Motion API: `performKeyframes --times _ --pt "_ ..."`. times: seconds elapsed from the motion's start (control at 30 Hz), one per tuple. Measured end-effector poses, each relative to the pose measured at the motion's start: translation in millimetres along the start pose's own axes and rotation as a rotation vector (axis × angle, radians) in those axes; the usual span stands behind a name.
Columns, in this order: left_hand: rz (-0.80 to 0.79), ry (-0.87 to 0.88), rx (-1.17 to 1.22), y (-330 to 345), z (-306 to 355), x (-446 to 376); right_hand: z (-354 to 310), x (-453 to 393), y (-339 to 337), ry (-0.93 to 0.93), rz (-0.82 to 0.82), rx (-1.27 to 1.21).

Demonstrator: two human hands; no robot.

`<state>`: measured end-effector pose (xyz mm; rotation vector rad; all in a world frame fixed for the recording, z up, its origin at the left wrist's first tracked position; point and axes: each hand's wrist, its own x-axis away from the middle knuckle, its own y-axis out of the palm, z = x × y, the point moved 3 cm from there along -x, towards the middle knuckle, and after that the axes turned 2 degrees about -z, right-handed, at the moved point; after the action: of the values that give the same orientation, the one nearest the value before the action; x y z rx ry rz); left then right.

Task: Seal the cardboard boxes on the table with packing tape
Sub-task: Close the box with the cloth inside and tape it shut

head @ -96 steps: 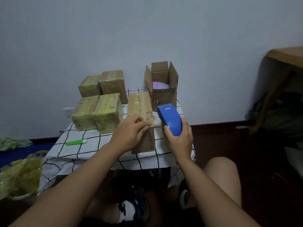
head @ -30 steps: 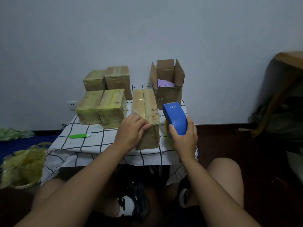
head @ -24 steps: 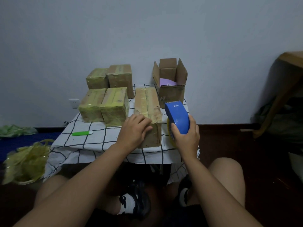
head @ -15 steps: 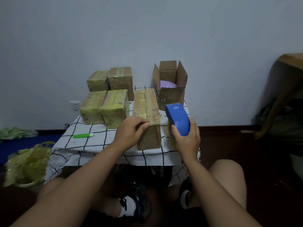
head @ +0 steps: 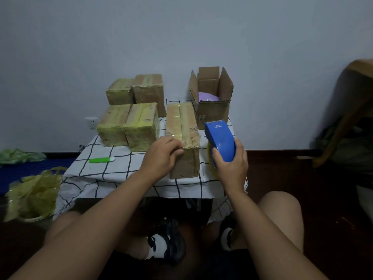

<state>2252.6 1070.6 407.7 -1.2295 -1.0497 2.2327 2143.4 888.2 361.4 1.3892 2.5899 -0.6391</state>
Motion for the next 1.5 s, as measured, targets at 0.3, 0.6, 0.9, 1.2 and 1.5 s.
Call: performKeyframes --times 0.3,0.6,0.9,1.2,1.5 --pt "-0.098 -0.027 -0.053 -6 -1 -5 -1 1 1 -0.005 -0.004 0.005" --pt "-0.059 -0.002 -0.107 -4 0 -2 -3 0 0 -0.001 -0.018 -0.005" --pt "0.028 -0.123 0.039 -6 -13 4 -2 -1 0 -0.014 -0.006 0.017" --pt "0.022 -0.011 -0.031 -6 -16 9 -2 0 0 -0.010 -0.006 0.017" --pt "-0.020 -0.031 -0.009 -2 -15 10 -3 0 0 -0.003 -0.024 0.017"
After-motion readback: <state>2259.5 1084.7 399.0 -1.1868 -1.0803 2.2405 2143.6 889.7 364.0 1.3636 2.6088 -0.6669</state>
